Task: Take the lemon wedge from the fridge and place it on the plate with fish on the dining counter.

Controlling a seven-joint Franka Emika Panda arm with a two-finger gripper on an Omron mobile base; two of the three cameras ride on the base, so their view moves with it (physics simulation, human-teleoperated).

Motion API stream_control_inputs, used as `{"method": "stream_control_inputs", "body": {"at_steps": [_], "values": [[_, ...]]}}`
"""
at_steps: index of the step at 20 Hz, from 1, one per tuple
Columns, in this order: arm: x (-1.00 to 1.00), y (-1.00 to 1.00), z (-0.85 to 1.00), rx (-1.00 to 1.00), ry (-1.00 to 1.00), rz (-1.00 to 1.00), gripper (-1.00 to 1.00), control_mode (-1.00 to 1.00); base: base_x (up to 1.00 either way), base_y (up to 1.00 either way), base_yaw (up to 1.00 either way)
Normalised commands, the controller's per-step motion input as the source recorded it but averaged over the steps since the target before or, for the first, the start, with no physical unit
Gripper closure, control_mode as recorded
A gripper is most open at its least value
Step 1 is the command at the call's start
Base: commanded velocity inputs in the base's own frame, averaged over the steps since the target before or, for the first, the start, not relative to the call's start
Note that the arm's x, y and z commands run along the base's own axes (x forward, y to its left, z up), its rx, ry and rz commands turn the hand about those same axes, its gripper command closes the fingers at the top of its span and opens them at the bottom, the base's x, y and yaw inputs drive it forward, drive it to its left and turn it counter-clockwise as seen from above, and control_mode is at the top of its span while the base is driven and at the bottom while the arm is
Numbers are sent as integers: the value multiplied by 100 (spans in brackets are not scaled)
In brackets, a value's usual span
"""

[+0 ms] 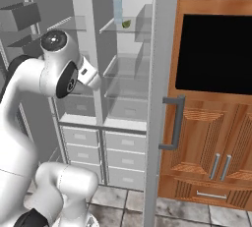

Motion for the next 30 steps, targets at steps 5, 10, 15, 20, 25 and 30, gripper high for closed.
{"method": "stream_control_inputs", "body": {"at_steps": [5, 10, 15, 20, 25, 30], "values": [[2, -20, 0, 0, 0, 0, -100, 100, 10, -10, -1], [0, 0, 0, 0, 0, 0, -100, 100, 34, -14, 0], [0, 0, 0, 0, 0, 0, -100, 100, 66, -10, 0], [0, 0, 0, 0, 0, 0, -100, 100, 80, -10, 0], [0, 0, 0, 0, 0, 0, -100, 100, 78, -14, 0], [0, 0, 0, 0, 0, 0, -100, 100, 49, -20, 0]]}}
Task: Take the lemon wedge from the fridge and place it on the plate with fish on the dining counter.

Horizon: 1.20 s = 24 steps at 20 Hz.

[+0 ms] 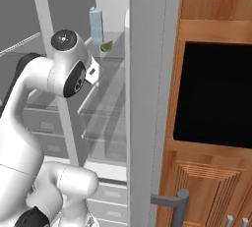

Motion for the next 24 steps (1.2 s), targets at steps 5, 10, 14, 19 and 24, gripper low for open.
{"method": "stream_control_inputs", "body": {"at_steps": [5, 10, 14, 19, 24], "values": [[0, 0, 0, 0, 0, 0, -100, 100, 14, -16, 0], [-9, -11, 25, -4, -13, 0, -100, -100, 0, -3, 0], [13, -12, 47, 0, -3, 0, -100, -100, 0, 0, 0], [47, -6, 47, -7, -5, 1, -100, -100, 0, 0, 0], [27, 0, 42, -22, -10, 7, -100, -100, 0, 0, 0]]}}
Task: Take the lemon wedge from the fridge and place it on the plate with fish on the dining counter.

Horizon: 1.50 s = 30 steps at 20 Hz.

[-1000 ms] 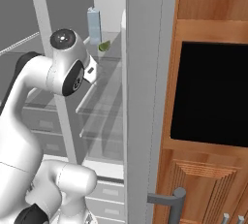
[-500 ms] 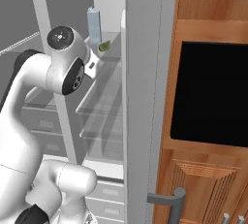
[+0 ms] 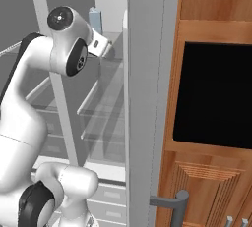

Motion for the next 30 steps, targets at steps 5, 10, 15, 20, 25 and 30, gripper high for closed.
{"method": "stream_control_inputs", "body": {"at_steps": [5, 10, 15, 20, 25, 30], "values": [[-6, 1, -3, -21, -23, 13, -100, -100, 0, 0, 0], [19, 0, 1, 0, 1, 0, -100, -100, 0, 0, 0], [76, 2, 0, 0, 16, 0, -100, -100, 0, 0, 0], [68, 4, 0, 0, 25, 1, -100, -100, 0, 0, 0], [7, -3, -4, -1, 4, 0, -100, -100, 0, 0, 0], [5, -7, -22, -3, -10, 0, -100, -100, 0, 0, 0]]}}
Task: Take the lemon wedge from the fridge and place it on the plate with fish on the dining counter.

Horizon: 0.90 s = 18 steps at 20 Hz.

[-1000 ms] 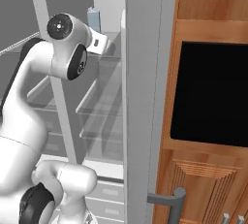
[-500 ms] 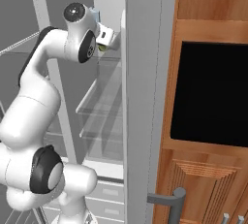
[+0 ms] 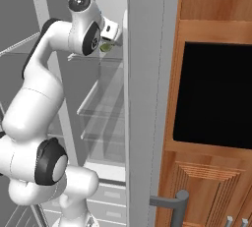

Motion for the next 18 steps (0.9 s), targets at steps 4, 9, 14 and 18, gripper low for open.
{"method": "stream_control_inputs", "body": {"at_steps": [4, 9, 14, 18], "values": [[22, -1, -11, 0, -8, 0, -100, -100, 0, 0, 0], [51, 0, -9, 0, 0, 0, -100, -100, 0, 0, 0], [79, 0, 0, 0, 8, 0, -100, -100, 0, 0, 0], [61, 0, -6, 0, 2, 0, -100, -100, 0, 0, 0]]}}
